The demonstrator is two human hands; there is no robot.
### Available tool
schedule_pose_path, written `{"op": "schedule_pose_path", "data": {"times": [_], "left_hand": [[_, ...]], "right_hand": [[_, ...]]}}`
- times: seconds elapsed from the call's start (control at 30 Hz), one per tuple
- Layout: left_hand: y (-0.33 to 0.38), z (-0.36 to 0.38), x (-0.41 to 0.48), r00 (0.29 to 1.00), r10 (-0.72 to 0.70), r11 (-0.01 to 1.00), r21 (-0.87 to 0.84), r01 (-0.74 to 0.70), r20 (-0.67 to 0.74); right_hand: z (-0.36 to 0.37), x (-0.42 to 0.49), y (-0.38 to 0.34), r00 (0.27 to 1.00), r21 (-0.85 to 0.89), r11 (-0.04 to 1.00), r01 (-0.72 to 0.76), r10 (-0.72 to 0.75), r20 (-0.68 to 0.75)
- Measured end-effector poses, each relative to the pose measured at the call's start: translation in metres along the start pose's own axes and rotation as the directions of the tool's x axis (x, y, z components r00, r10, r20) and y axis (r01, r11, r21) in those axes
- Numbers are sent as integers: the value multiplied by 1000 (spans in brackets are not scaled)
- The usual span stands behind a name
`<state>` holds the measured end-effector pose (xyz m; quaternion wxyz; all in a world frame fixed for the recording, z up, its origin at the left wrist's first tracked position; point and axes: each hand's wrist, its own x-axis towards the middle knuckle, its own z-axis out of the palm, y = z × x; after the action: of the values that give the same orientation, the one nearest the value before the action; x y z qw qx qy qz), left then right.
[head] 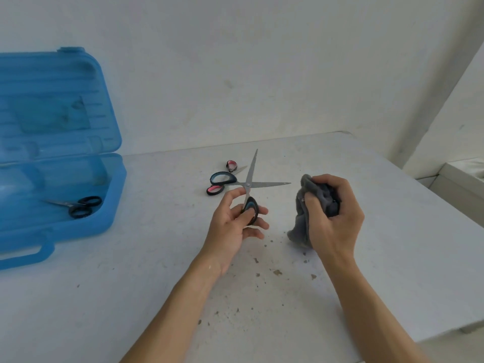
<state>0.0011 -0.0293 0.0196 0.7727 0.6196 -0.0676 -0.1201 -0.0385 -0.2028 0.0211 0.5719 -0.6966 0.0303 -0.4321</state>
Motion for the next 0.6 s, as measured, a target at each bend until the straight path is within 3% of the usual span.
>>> {"op": "schedule_pose_path", "data": {"times": [0.1, 0.23, 0.37, 0.6], "left_hand": [[-2, 3, 0, 999, 38, 999, 29, -37, -37], [-7, 4, 0, 996, 80, 996, 37, -78, -39], [-13, 6, 1, 997, 82, 993, 90, -81, -8], [-22, 7, 1, 991, 137, 966, 219, -135, 5]], "right_hand": [[-1, -2, 3, 976, -98, 971, 217, -214, 34], [5, -6, 12, 870, -208, 858, 469, -407, 279], [19, -9, 30, 793, -283, 771, 570, -426, 436], [21, -7, 38, 809, -382, 743, 550, -358, 467]]}}
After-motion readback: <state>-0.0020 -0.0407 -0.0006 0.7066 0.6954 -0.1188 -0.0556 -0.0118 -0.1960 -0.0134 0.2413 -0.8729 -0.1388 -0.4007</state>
